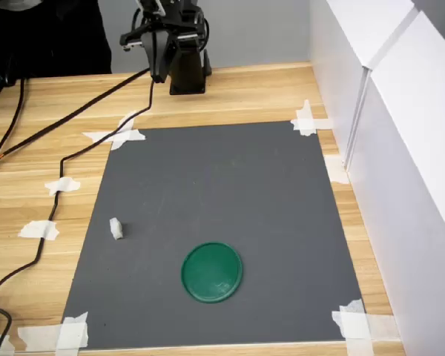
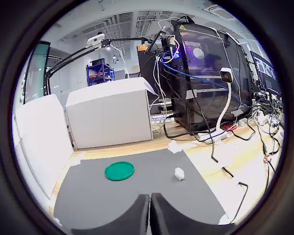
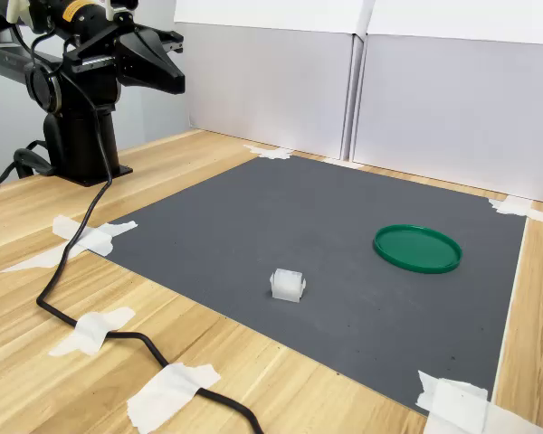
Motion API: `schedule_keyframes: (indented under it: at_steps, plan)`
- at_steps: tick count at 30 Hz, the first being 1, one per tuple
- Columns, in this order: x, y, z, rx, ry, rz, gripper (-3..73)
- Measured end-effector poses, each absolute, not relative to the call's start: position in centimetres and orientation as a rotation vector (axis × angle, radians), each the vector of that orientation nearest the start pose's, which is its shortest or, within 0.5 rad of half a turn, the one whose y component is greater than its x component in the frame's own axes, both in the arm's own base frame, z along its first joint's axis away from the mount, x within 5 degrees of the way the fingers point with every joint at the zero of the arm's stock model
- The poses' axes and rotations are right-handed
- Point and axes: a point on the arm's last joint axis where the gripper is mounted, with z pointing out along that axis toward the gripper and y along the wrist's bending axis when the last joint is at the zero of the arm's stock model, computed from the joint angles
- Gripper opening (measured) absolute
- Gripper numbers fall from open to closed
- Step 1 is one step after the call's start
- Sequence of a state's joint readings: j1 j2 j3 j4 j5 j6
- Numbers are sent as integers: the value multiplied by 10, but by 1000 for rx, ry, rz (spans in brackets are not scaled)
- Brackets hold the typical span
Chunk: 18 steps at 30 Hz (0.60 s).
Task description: Grasp a white terminal and put it on the green lid.
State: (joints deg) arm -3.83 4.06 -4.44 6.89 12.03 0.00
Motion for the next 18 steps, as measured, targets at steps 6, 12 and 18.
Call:
schedule_keyframes:
  at_steps: [6, 12, 18]
  plan:
    - [59, -2, 216, 137, 1682, 60, -16]
    - [59, -2, 216, 138, 1682, 61, -16]
    - [59, -2, 216, 117, 1682, 42, -16]
